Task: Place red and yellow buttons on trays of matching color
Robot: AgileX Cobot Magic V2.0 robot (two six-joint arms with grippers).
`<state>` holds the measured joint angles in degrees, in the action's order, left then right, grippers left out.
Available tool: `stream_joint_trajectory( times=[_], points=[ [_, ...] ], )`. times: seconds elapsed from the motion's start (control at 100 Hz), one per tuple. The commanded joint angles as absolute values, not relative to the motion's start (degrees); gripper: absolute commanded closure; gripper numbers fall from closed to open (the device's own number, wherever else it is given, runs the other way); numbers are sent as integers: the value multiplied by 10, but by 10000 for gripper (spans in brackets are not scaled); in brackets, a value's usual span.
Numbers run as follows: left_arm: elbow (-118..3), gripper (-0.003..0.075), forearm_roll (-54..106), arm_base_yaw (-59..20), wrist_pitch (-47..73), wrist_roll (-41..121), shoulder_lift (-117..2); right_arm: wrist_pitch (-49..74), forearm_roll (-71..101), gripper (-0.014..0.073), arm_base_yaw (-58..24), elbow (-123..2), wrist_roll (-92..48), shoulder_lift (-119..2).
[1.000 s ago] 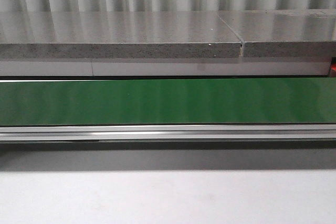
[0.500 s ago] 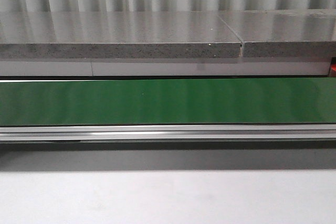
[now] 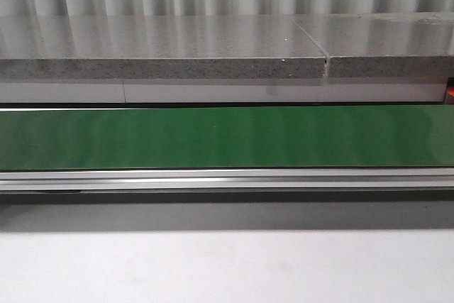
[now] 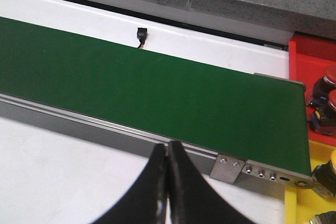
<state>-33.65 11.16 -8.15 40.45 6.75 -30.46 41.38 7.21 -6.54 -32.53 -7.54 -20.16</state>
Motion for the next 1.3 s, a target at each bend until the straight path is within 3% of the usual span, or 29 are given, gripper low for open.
stream_joint_trajectory(
  times=[0.0, 0.35, 0.44, 0.6, 0.69, 1.29],
  points=[
    [-377, 740, 61, -87, 364, -12, -338, 378, 70, 661, -65, -340, -80, -205],
    [-460, 706, -29, -66, 392, -103, -479, 379, 70, 661, -65, -340, -80, -205],
    [-479, 602, -29, -43, 395, -103, -515, 379, 70, 661, -65, -340, -80, -205],
    [-511, 292, -29, 14, 413, -103, -568, 379, 70, 661, -65, -340, -80, -205],
    [-528, 205, -29, 47, 435, -103, -594, 379, 70, 661, -65, -340, -80, -205],
    [-676, 206, 27, 255, 548, -72, -800, 379, 70, 661, -65, -340, -80, -205]
  ],
)
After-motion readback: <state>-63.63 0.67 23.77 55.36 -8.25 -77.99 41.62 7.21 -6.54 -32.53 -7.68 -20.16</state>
